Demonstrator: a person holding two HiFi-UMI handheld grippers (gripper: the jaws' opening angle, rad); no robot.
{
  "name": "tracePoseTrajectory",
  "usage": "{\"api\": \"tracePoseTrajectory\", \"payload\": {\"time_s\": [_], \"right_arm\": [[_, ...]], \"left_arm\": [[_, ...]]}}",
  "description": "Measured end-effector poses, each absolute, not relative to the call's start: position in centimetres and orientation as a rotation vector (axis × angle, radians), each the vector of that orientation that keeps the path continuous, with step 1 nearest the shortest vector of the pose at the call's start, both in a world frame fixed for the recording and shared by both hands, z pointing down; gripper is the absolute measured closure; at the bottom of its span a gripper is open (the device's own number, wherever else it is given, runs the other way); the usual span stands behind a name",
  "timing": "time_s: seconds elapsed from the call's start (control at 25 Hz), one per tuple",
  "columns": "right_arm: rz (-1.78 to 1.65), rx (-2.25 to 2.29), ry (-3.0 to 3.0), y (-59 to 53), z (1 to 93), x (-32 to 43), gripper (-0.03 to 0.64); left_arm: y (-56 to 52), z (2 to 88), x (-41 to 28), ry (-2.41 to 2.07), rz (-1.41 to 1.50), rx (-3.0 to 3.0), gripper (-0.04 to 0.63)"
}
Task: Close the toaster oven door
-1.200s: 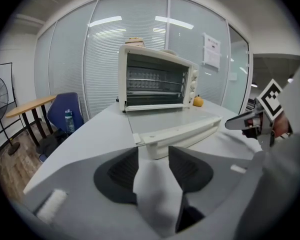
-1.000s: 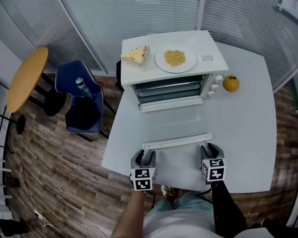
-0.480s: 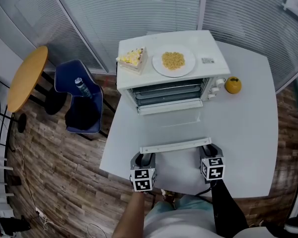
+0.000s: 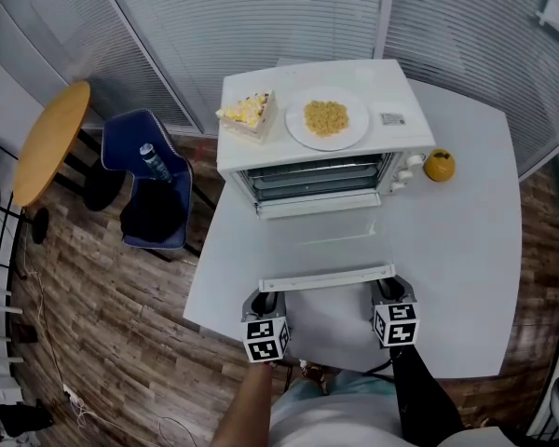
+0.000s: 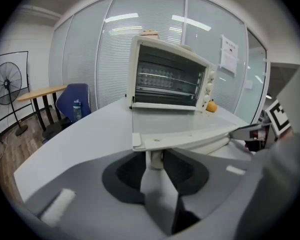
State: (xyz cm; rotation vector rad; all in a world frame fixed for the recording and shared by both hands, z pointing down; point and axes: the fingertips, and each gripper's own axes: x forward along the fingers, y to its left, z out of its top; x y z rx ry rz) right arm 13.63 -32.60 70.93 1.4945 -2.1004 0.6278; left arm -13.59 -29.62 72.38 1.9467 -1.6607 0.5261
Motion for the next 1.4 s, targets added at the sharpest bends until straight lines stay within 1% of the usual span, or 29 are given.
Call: {"api": "tracePoseTrajectory", "payload": {"time_s": [0.52,0.6,0.88,1.4], "right_arm": [[0.569,1.525,-2.119,-32.7,68.6,13.5,0.514],[0.555,1.536,-2.123,-32.8,68.0,13.5,0.514],[0.517,1.593,-2.138,-33.1,66.0,13.5,0.514],[0.408,1.664,-2.179,-34.4,61.5,13.2,0.514]], "left_arm": [[-30.0,70.0,-13.5,-1.704,0.582,2.025,0.426],[-30.1,69.4,-13.4,-1.726,0.598,2.046,0.437],[-30.3,67.9,-13.4,-1.758,0.613,2.103,0.437],[-32.3,62.4,-13.2,-1.808,0.535,2.180,0.437]]}}
